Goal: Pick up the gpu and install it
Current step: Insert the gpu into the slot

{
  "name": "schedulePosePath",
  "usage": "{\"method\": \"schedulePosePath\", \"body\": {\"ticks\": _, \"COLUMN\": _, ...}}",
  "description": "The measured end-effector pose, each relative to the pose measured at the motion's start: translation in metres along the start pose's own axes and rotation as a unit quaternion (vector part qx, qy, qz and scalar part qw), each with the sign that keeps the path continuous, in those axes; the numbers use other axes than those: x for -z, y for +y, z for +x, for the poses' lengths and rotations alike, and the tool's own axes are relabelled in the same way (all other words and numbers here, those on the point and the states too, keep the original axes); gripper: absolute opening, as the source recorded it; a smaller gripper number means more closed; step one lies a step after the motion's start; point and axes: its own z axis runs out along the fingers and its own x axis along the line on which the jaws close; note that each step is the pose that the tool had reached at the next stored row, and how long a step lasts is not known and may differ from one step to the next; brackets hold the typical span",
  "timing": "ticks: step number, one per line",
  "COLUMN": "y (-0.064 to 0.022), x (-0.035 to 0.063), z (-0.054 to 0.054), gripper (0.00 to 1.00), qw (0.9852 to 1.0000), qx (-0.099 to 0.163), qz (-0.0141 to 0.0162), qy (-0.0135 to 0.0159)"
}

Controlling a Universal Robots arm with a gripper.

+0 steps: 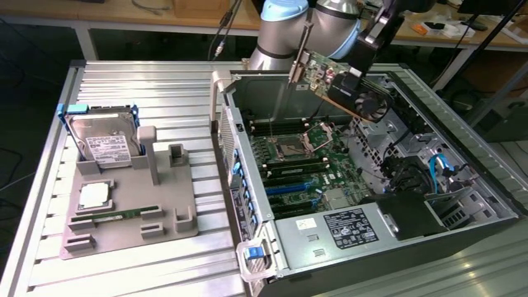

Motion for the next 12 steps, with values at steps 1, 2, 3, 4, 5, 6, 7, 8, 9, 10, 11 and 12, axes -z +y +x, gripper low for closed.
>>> {"method": "schedulePosePath", "body": {"ticks": 1, "y": 0.0, "x": -0.0001, "z": 0.0, "gripper": 0.27, "qw": 1.0, "qx": 0.004, "qz": -0.0017, "qy": -0.0013}}
{"method": "schedulePosePath", "body": {"ticks": 2, "y": 0.0, "x": -0.0002, "z": 0.0, "gripper": 0.27, "qw": 0.9999, "qx": 0.01, "qz": -0.0028, "qy": -0.002}}
{"method": "schedulePosePath", "body": {"ticks": 3, "y": 0.0001, "x": -0.0003, "z": 0.0, "gripper": 0.27, "qw": 0.9998, "qx": 0.019, "qz": -0.0031, "qy": -0.0018}}
{"method": "schedulePosePath", "body": {"ticks": 4, "y": 0.0, "x": -0.0003, "z": 0.0, "gripper": 0.27, "qw": 0.9996, "qx": 0.027, "qz": -0.0032, "qy": -0.0014}}
{"method": "schedulePosePath", "body": {"ticks": 5, "y": 0.0, "x": -0.0005, "z": 0.0, "gripper": 0.27, "qw": 0.9993, "qx": 0.036, "qz": -0.0033, "qy": -0.001}}
{"method": "schedulePosePath", "body": {"ticks": 6, "y": 0.0, "x": -0.0006, "z": 0.0, "gripper": 0.27, "qw": 0.9989, "qx": 0.046, "qz": -0.0034, "qy": -0.0005}}
{"method": "schedulePosePath", "body": {"ticks": 7, "y": 0.0, "x": -0.0009, "z": 0.0, "gripper": 0.27, "qw": 0.9985, "qx": 0.055, "qz": -0.0036, "qy": -0.0002}}
{"method": "schedulePosePath", "body": {"ticks": 8, "y": 0.0, "x": -0.001, "z": 0.0, "gripper": 0.27, "qw": 0.9978, "qx": 0.066, "qz": -0.0038, "qy": 0.0003}}
{"method": "schedulePosePath", "body": {"ticks": 9, "y": 0.0, "x": -0.0014, "z": 0.0, "gripper": 0.27, "qw": 0.9971, "qx": 0.076, "qz": -0.0041, "qy": 0.0006}}
{"method": "schedulePosePath", "body": {"ticks": 10, "y": -0.0001, "x": -0.0018, "z": -0.0001, "gripper": 0.27, "qw": 0.9963, "qx": 0.085, "qz": -0.0046, "qy": 0.0007}}
{"method": "schedulePosePath", "body": {"ticks": 11, "y": -0.0001, "x": -0.0022, "z": -0.0001, "gripper": 0.27, "qw": 0.9955, "qx": 0.094, "qz": -0.0052, "qy": 0.0007}}
{"method": "schedulePosePath", "body": {"ticks": 12, "y": -0.0001, "x": -0.0027, "z": -0.0001, "gripper": 0.27, "qw": 0.9947, "qx": 0.102, "qz": -0.0056, "qy": 0.0007}}
